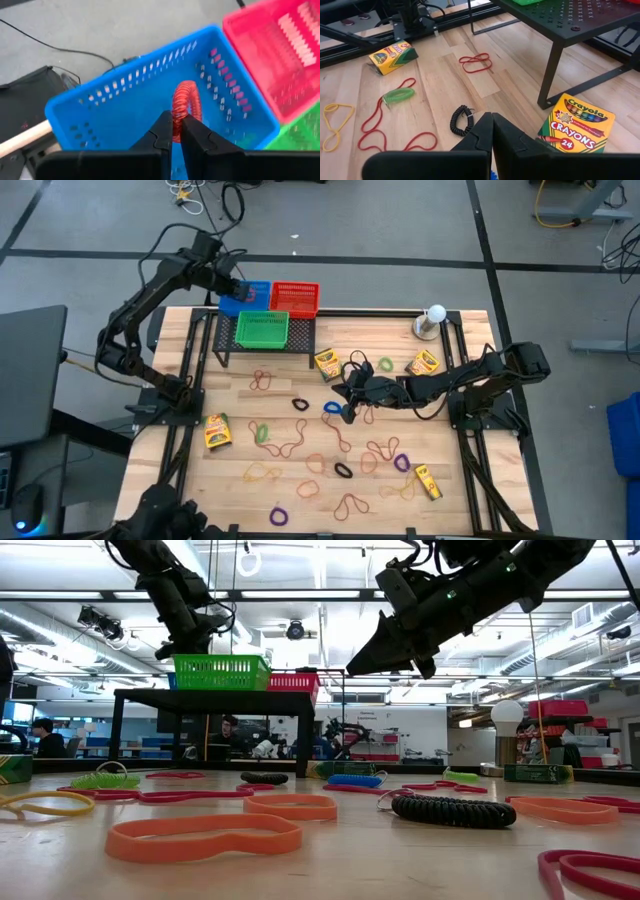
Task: Pick & Place Office Desk Supplies
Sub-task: Put the orange spring keychain into the blue bin, then put the red rubber band into the red bin
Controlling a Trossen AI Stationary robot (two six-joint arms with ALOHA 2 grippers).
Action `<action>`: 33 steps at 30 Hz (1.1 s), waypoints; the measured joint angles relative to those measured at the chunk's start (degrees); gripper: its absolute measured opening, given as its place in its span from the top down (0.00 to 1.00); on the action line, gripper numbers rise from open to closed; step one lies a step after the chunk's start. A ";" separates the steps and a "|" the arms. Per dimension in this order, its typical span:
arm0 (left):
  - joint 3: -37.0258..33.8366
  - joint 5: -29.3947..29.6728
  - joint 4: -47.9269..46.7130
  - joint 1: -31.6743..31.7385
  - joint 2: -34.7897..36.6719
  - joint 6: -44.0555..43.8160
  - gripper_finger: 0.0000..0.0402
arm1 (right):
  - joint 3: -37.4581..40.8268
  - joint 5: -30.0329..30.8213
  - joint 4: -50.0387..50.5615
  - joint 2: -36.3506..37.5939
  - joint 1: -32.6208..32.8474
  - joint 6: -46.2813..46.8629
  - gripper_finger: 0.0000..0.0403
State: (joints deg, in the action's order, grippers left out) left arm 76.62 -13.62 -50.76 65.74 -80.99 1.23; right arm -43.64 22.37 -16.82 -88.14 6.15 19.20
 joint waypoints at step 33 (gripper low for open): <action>8.08 5.59 -7.89 -0.63 4.49 7.22 0.74 | 0.00 0.00 0.00 0.00 0.00 -0.40 0.98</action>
State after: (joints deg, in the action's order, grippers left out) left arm 84.70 -8.03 -58.65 65.10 -76.51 8.45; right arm -43.64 22.37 -16.82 -88.14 6.15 18.80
